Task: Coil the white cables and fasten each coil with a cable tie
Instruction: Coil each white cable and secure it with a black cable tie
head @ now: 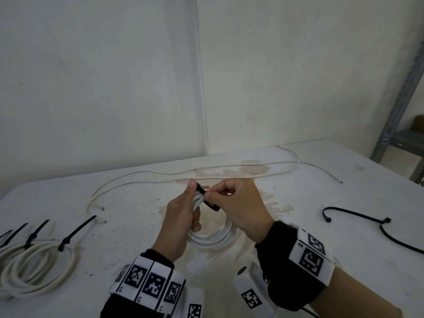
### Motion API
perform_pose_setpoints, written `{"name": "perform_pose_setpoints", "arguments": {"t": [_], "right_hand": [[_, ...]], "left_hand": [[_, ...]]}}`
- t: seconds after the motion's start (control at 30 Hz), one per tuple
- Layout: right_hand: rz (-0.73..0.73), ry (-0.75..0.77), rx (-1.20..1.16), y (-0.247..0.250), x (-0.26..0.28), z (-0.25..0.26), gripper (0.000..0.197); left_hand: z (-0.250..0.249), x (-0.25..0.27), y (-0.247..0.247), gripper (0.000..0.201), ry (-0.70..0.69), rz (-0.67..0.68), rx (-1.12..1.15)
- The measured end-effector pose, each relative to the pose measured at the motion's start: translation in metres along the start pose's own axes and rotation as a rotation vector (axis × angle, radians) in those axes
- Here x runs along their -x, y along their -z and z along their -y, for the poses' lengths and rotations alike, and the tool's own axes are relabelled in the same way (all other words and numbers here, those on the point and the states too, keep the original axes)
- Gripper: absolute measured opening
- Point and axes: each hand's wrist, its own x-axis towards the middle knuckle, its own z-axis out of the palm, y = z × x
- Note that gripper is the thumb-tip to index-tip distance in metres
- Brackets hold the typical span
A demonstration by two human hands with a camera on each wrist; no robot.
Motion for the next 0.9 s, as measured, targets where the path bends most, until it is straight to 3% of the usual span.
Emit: {"name": "perform_pose_setpoints", "arguments": {"t": [0.3,0.43,0.63,0.73,0.9], "right_hand": [[0.008,0.036,-0.040,-0.008,-0.001,-0.001,0.013],[-0.087,0.110,-0.111,-0.016,-0.002,-0.003,0.032],[0.070,0.231,-0.022,-0.018,0.005,0.002,0.028],[0.011,0.261,-0.035,-0.020,0.008,0.000,0.030],[0.017,0.267,-0.084,-0.027,0.009,-0.001,0.035]], "left_hand": [[-0.002,-0.001,0.009,0.039,-0.119,0.029,-0.078],[-0.006,-0.001,0.013,0.035,-0.149,0.038,-0.119],[-0.014,0.002,0.025,0.038,-0.177,-0.021,-0.037],[-0.012,0.002,0.027,0.025,-0.194,-0.052,-0.003],[-0.008,0.006,0.026,0.050,-0.191,-0.043,0.032]]}}
